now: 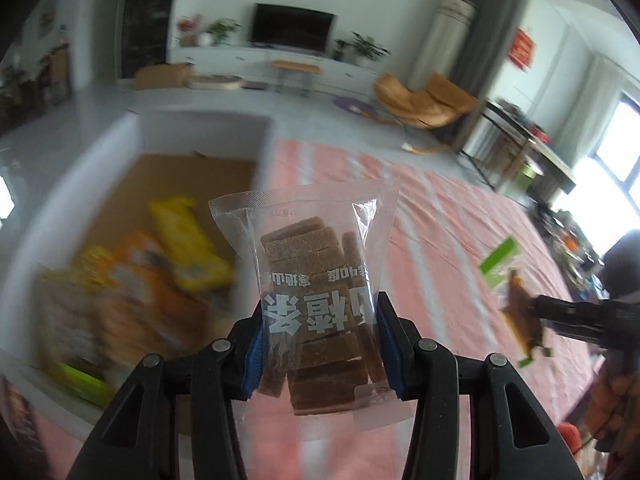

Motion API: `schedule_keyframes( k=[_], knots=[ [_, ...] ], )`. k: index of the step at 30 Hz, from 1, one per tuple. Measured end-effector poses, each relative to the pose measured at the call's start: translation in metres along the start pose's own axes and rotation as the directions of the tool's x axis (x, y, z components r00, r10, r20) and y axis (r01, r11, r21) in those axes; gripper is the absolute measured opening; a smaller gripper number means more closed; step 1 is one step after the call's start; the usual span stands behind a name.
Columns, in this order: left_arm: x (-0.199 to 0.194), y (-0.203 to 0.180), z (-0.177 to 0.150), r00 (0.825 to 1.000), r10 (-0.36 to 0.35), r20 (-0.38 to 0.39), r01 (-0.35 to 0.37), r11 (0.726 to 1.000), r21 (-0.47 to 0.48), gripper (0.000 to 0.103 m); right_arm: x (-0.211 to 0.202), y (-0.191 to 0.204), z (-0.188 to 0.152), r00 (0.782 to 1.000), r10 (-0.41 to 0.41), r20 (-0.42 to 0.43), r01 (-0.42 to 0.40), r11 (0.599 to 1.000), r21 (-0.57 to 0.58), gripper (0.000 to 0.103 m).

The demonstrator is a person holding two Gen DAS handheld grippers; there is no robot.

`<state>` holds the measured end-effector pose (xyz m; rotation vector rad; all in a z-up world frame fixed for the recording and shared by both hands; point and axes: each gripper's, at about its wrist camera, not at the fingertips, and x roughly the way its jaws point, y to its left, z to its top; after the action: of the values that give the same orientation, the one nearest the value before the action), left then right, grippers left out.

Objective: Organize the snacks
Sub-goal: 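Carry both bags over the white box and open both tools to drop them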

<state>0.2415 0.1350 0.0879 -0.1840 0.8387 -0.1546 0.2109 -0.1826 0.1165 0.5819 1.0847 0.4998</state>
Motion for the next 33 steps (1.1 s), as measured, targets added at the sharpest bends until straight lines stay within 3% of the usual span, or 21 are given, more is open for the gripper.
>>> schedule_keyframes(
  k=[5,9,13,15,17,18,19,24,28,33],
  knots=[
    [-0.008,0.083,0.021,0.988,0.157,-0.012,-0.157,0.986,-0.048,0.048,0.065,0.098,0.021,0.991,0.130,-0.044,-0.134,0.987,-0.087,0.031],
    [0.003,0.128,0.009,0.973,0.228,-0.049,-0.231,0.970,-0.079,0.052,0.127,0.168,0.019,0.981,0.167,-0.099,-0.181,0.970,-0.164,0.031],
    [0.006,0.149,-0.008,0.971,0.237,-0.042,-0.240,0.964,-0.113,0.060,0.193,0.213,0.002,0.982,0.102,-0.158,-0.141,0.957,-0.254,0.036],
    [0.004,0.152,-0.016,0.969,0.246,-0.032,-0.248,0.964,-0.098,0.073,0.214,0.215,-0.008,0.979,0.064,-0.194,-0.112,0.962,-0.249,0.038],
    [0.002,0.150,-0.018,0.961,0.275,-0.008,-0.275,0.959,-0.067,0.084,0.229,0.215,-0.017,0.971,0.017,-0.239,-0.078,0.966,-0.247,0.049],
    [0.000,0.149,-0.018,0.957,0.291,0.011,-0.290,0.956,-0.052,0.087,0.231,0.215,-0.020,0.971,-0.002,-0.239,-0.061,0.965,-0.255,0.064],
    [-0.002,0.146,-0.018,0.952,0.306,0.025,-0.305,0.952,-0.039,0.089,0.230,0.215,-0.022,0.973,-0.015,-0.230,-0.048,0.963,-0.266,0.071],
    [-0.021,0.128,-0.018,0.902,0.423,0.089,-0.422,0.906,-0.024,0.099,0.213,0.221,-0.021,0.982,-0.078,-0.171,0.017,0.945,-0.328,0.071],
    [-0.031,0.124,-0.016,0.865,0.487,0.121,-0.481,0.874,-0.071,0.103,0.192,0.235,-0.024,0.984,-0.155,-0.093,0.098,0.891,-0.444,0.075],
    [-0.034,0.123,-0.022,0.869,0.489,0.080,-0.485,0.872,-0.067,0.103,0.182,0.247,-0.032,0.970,-0.238,-0.040,0.181,0.826,-0.533,0.077]
  ],
)
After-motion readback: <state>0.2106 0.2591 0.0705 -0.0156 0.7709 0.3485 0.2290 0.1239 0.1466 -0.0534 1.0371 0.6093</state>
